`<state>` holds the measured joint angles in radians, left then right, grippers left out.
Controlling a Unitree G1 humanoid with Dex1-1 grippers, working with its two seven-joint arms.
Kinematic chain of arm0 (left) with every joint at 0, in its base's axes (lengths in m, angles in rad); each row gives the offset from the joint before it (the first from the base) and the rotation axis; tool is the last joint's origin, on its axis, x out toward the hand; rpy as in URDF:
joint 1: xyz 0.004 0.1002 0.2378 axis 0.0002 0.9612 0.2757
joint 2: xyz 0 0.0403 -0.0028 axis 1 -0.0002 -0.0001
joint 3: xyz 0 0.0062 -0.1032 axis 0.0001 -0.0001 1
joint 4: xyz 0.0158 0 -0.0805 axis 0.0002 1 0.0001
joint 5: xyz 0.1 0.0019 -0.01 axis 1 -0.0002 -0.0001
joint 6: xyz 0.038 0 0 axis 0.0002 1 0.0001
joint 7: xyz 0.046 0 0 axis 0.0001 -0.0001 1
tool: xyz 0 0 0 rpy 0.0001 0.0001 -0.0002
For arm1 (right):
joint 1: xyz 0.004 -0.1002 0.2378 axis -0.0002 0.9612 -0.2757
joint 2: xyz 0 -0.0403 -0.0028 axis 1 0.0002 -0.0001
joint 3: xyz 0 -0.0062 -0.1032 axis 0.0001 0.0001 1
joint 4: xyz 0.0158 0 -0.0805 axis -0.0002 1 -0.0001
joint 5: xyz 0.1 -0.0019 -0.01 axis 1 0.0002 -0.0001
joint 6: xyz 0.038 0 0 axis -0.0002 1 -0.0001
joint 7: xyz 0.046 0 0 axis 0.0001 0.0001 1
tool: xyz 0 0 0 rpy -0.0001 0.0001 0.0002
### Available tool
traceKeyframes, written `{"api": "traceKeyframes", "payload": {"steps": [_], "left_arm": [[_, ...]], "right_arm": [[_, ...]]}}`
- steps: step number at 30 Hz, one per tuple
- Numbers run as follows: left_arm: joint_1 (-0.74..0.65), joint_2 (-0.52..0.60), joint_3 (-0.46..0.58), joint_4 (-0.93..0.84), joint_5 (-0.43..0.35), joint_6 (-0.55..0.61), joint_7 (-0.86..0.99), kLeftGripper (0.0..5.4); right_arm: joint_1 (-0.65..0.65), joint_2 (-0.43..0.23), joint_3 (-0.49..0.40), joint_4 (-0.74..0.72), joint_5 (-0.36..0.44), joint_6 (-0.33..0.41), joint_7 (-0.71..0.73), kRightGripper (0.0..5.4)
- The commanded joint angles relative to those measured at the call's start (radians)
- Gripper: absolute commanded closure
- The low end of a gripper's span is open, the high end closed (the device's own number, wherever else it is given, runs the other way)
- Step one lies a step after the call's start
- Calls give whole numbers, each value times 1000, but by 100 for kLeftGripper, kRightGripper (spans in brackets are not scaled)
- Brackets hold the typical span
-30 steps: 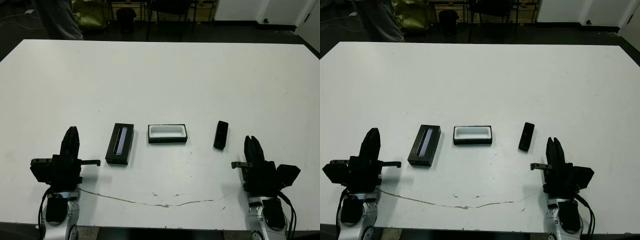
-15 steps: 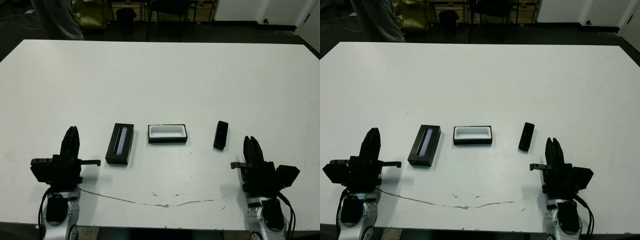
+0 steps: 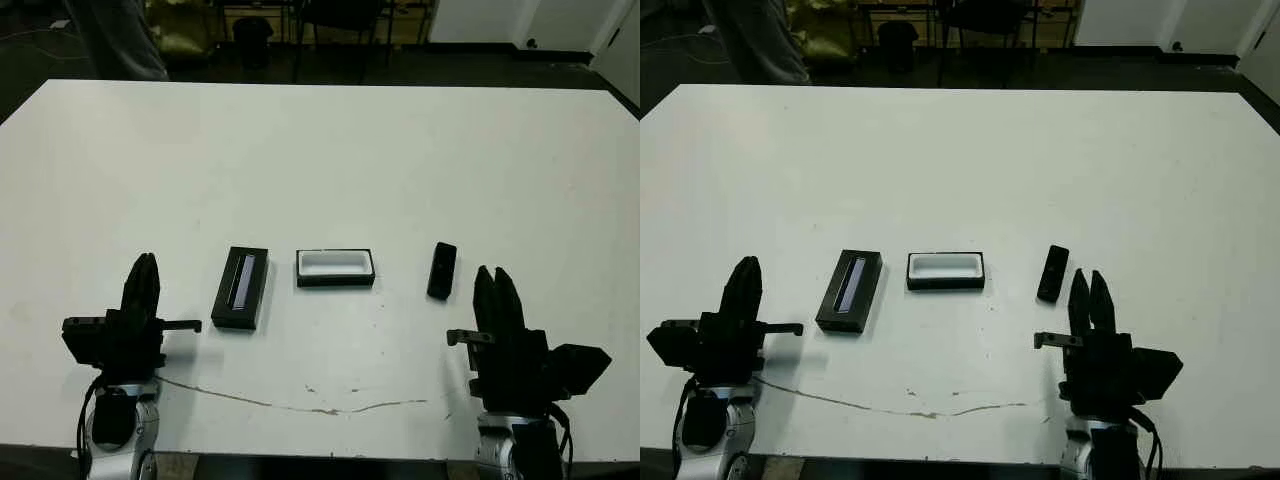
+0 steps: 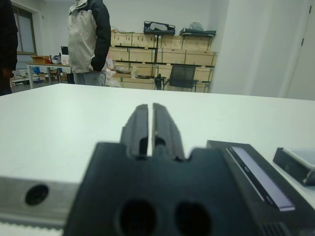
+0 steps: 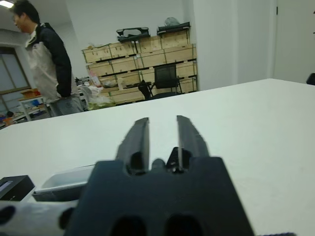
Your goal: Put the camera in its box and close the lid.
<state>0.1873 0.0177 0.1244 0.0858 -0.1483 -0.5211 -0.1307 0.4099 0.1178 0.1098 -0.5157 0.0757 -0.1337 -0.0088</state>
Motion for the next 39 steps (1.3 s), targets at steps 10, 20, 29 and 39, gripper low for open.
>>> {"api": "traceKeyframes", "payload": {"steps": [10,20,29,39], "left_arm": [[4,-2,-8,54,11,22,0,540],[11,-4,-18,33,26,43,17,540],[23,-9,-23,12,6,80,13,540],[16,-3,-17,37,8,60,7,540]], "right_arm": [[-99,58,109,41,-193,162,-142,167],[-244,98,108,254,-222,96,-308,3],[-349,107,92,397,-232,40,-438,3],[-404,113,68,485,-193,29,-480,3]]}}
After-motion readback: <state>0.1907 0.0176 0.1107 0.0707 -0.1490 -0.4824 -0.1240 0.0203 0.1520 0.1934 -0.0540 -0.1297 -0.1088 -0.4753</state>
